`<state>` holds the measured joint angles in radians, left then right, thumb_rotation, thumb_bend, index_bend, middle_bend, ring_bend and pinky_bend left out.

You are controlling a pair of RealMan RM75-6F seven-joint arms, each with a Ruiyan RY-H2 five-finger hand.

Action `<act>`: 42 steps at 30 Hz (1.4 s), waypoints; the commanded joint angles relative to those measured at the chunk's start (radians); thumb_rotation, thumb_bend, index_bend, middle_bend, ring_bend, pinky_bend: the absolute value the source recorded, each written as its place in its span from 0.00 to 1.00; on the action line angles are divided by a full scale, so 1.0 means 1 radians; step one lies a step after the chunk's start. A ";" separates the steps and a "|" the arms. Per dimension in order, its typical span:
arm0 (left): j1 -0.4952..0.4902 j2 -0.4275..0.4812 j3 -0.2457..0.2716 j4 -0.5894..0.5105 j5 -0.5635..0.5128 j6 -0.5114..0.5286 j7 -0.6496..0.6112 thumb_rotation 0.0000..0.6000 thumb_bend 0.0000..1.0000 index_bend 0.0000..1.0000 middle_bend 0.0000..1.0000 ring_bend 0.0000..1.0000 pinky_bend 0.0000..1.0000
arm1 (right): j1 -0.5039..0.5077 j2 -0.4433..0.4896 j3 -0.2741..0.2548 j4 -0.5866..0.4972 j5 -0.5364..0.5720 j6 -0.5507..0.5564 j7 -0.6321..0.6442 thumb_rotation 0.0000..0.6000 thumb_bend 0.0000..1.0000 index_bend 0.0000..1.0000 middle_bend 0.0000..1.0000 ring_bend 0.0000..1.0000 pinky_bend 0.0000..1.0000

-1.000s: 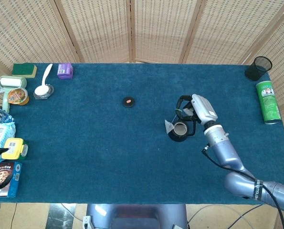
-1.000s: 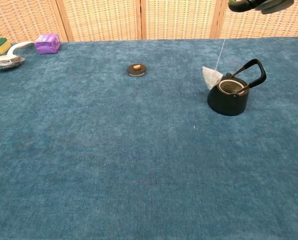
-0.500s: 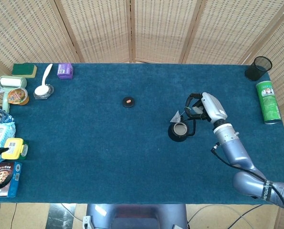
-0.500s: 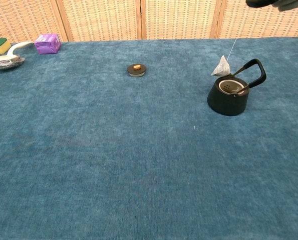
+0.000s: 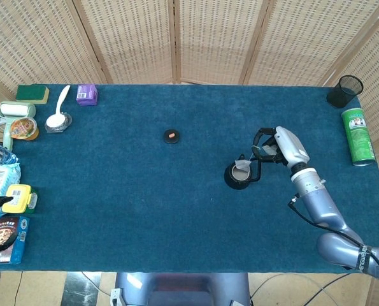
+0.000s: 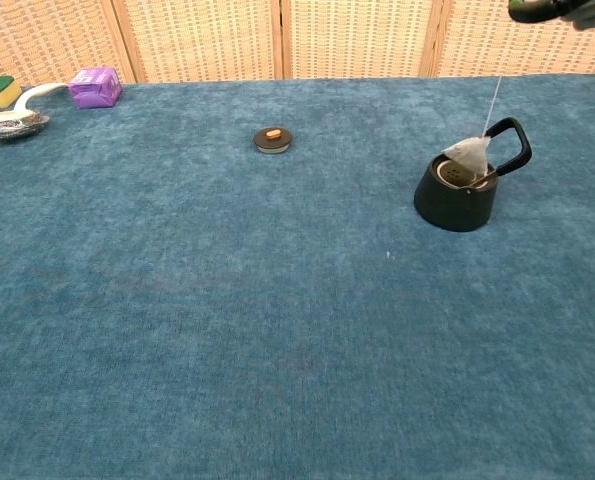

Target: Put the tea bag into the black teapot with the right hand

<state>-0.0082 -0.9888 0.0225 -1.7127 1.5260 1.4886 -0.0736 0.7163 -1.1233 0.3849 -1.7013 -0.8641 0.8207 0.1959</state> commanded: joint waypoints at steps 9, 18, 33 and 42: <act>-0.002 -0.001 0.002 -0.001 0.004 -0.003 0.003 1.00 0.29 0.18 0.19 0.08 0.13 | -0.020 -0.021 -0.036 -0.006 -0.028 0.008 0.002 1.00 0.48 0.70 1.00 1.00 1.00; -0.003 0.001 0.004 -0.007 0.011 0.000 0.005 1.00 0.29 0.18 0.19 0.08 0.13 | -0.019 -0.019 -0.075 -0.056 -0.066 0.016 -0.058 1.00 0.46 0.70 1.00 1.00 1.00; 0.009 0.000 0.011 0.011 0.011 0.010 -0.016 1.00 0.29 0.18 0.19 0.08 0.13 | 0.044 -0.074 -0.167 -0.136 -0.028 0.056 -0.322 1.00 0.44 0.65 1.00 1.00 1.00; 0.013 -0.003 0.013 0.027 0.007 0.010 -0.030 1.00 0.29 0.18 0.19 0.08 0.13 | 0.084 -0.115 -0.227 -0.147 0.000 0.063 -0.464 1.00 0.40 0.46 1.00 1.00 1.00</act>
<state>0.0050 -0.9918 0.0353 -1.6860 1.5329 1.4982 -0.1034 0.7892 -1.2261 0.1733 -1.8455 -0.8745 0.8822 -0.2464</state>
